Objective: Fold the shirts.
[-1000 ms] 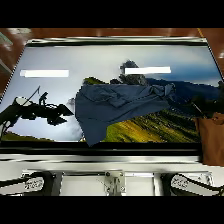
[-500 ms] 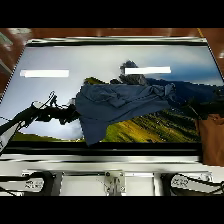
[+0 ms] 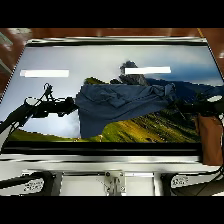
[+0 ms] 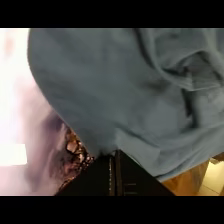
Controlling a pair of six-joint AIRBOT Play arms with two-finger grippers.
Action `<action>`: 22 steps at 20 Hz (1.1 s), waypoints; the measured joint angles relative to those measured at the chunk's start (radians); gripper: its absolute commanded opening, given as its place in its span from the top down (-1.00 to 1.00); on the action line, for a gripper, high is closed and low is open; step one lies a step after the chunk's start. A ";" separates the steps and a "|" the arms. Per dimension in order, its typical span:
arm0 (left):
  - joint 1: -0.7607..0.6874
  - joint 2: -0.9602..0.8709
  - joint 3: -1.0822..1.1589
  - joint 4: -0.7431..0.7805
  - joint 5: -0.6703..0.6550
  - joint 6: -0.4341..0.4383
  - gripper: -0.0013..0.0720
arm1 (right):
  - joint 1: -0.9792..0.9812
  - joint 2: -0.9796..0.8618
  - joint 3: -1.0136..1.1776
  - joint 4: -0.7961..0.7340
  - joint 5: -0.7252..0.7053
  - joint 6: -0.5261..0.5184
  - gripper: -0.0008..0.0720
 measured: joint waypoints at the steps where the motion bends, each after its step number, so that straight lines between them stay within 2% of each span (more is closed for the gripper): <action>1: 0.000 0.023 0.001 -0.002 0.003 0.008 0.87 | 0.005 -0.015 0.000 0.028 -0.024 -0.003 -0.87; 5: -0.001 0.109 0.009 -0.004 0.000 0.062 0.87 | 0.054 -0.050 0.001 0.111 -0.140 -0.011 -0.87; 7: -0.001 0.138 0.018 -0.004 -0.002 0.074 0.87 | 0.086 -0.056 0.001 0.119 -0.220 -0.002 -0.65; 8: -0.001 0.151 0.024 -0.004 -0.002 0.080 0.87 | 0.102 -0.060 0.001 0.120 -0.264 0.010 -0.30; 9: -0.001 0.161 0.032 -0.004 -0.003 0.082 0.87 | 0.116 -0.063 0.000 0.115 -0.299 0.019 0.33; 10: -0.001 0.168 0.042 -0.005 -0.003 0.085 0.87 | 0.129 -0.066 -0.002 0.108 -0.330 0.032 0.74; 11: -0.001 0.173 0.051 -0.004 -0.005 0.087 0.87 | 0.139 -0.065 -0.002 0.108 -0.346 0.040 0.81; 13: -0.001 0.180 0.074 -0.005 -0.005 0.090 0.87 | 0.152 -0.055 -0.001 0.116 -0.354 0.031 0.81; 16: -0.001 0.184 0.108 -0.004 -0.010 0.099 0.88 | 0.160 0.003 0.000 0.127 -0.327 -0.034 0.81; 22: -0.001 0.250 0.282 -0.006 -0.097 0.161 0.88 | 0.164 0.315 0.037 0.162 -0.251 -0.179 0.81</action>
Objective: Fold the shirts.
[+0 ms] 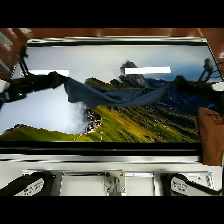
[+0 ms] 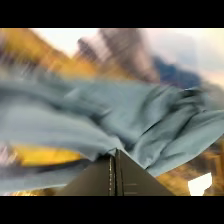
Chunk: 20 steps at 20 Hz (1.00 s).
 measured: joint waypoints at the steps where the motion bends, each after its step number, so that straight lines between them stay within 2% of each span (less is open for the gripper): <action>1: 0.000 0.032 0.067 -0.006 -0.021 0.004 0.88 | 0.000 0.075 0.025 0.008 0.015 -0.016 0.81; 4: 0.007 0.143 0.311 -0.005 -0.053 0.020 0.88 | 0.002 0.325 0.138 0.014 0.005 -0.042 0.82; 6: 0.020 0.224 0.478 0.039 -0.054 0.023 0.88 | 0.002 0.479 0.229 -0.014 -0.032 -0.024 0.81; 9: 0.031 0.346 0.657 0.156 -0.042 -0.032 0.88 | 0.002 0.657 0.354 -0.130 -0.050 0.103 0.82; 12: 0.036 0.461 0.733 0.315 -0.042 -0.149 0.87 | 0.002 0.780 0.448 -0.279 -0.020 0.250 0.81; 15: 0.037 0.549 0.761 0.506 -0.120 -0.269 0.87 | 0.002 0.841 0.510 -0.436 0.113 0.344 0.81; 20: 0.039 0.601 0.726 0.731 -0.455 -0.351 0.87 | 0.002 0.832 0.545 -0.628 0.462 0.408 0.82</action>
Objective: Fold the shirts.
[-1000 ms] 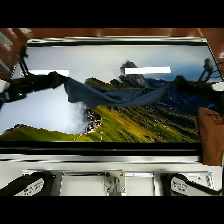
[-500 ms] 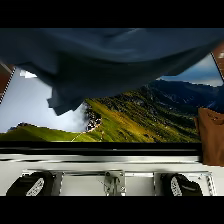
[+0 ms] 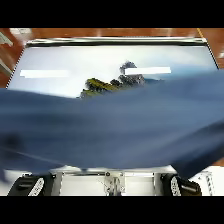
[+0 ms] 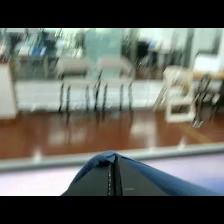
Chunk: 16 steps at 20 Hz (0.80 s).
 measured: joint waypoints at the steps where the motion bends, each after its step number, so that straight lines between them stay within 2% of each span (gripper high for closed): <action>1: 0.000 0.003 -0.034 0.029 -0.051 -0.006 0.87 | 0.000 -0.023 -0.005 -0.024 0.088 -0.008 0.81; 5: -0.001 -0.007 -0.261 0.100 -0.143 -0.019 0.87 | 0.000 -0.141 -0.121 -0.072 0.350 -0.058 0.81; 8: -0.001 -0.064 -0.474 0.118 -0.113 -0.023 0.87 | 0.000 -0.246 -0.276 -0.095 0.372 -0.082 0.81; 12: -0.002 -0.239 -0.680 0.114 0.076 -0.026 0.87 | 0.000 -0.447 -0.417 -0.024 0.121 -0.124 0.81; 16: -0.001 -0.473 -0.748 0.027 0.335 0.005 0.87 | 0.003 -0.680 -0.458 0.113 -0.177 -0.172 0.81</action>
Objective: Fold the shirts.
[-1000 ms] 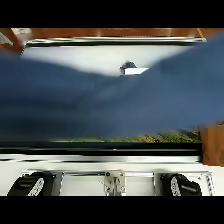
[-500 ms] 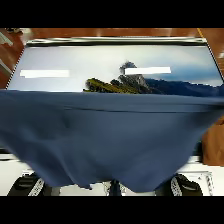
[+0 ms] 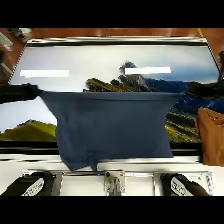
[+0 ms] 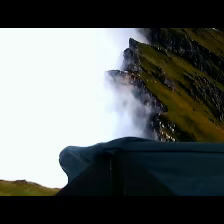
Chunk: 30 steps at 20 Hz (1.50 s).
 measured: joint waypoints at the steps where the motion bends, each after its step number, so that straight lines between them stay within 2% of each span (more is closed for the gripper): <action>1: -0.001 -0.054 -0.006 -0.027 0.073 0.011 0.87 | 0.008 -0.051 -0.004 0.023 -0.066 -0.014 0.81; 4: -0.007 -0.204 -0.018 -0.095 0.270 0.035 0.87 | 0.066 -0.190 -0.011 0.058 -0.274 -0.082 0.81; 8: -0.042 -0.346 -0.022 -0.140 0.477 0.046 0.87 | 0.150 -0.328 -0.014 0.074 -0.581 -0.109 0.81; 10: -0.060 -0.397 -0.023 -0.150 0.546 0.047 0.87 | 0.179 -0.380 -0.014 0.080 -0.697 -0.113 0.81; 13: -0.074 -0.454 -0.023 -0.156 0.570 0.047 0.87 | 0.199 -0.434 -0.014 0.082 -0.761 -0.089 0.81; 15: -0.066 -0.466 -0.018 -0.153 0.504 0.045 0.87 | 0.198 -0.437 -0.014 0.083 -0.724 -0.059 0.81; 17: -0.042 -0.467 0.008 -0.130 0.365 0.045 0.87 | 0.180 -0.414 -0.014 0.081 -0.617 -0.039 0.81; 22: 0.005 -0.467 0.069 -0.077 -0.079 0.055 0.87 | 0.115 -0.346 -0.015 0.039 -0.172 -0.019 0.81; 25: 0.007 -0.482 0.056 -0.072 -0.201 0.060 0.87 | 0.100 -0.343 -0.021 -0.018 -0.010 -0.012 0.81; 26: 0.007 -0.487 0.050 -0.076 -0.226 0.060 0.80 | 0.097 -0.347 -0.022 -0.024 0.011 -0.010 0.74; 27: 0.005 -0.491 0.047 -0.083 -0.243 0.057 0.42 | 0.095 -0.352 -0.023 -0.024 0.026 -0.003 0.34; 28: 0.003 -0.494 0.044 -0.091 -0.256 0.051 -0.09 | 0.095 -0.355 -0.023 -0.016 0.033 0.000 -0.30; 29: 0.003 -0.496 0.044 -0.104 -0.270 0.044 -0.15 | 0.093 -0.357 -0.023 0.002 0.033 0.001 -0.42; 30: 0.003 -0.496 0.045 -0.109 -0.285 0.043 -0.15 | 0.092 -0.357 -0.018 0.018 0.043 0.001 -0.42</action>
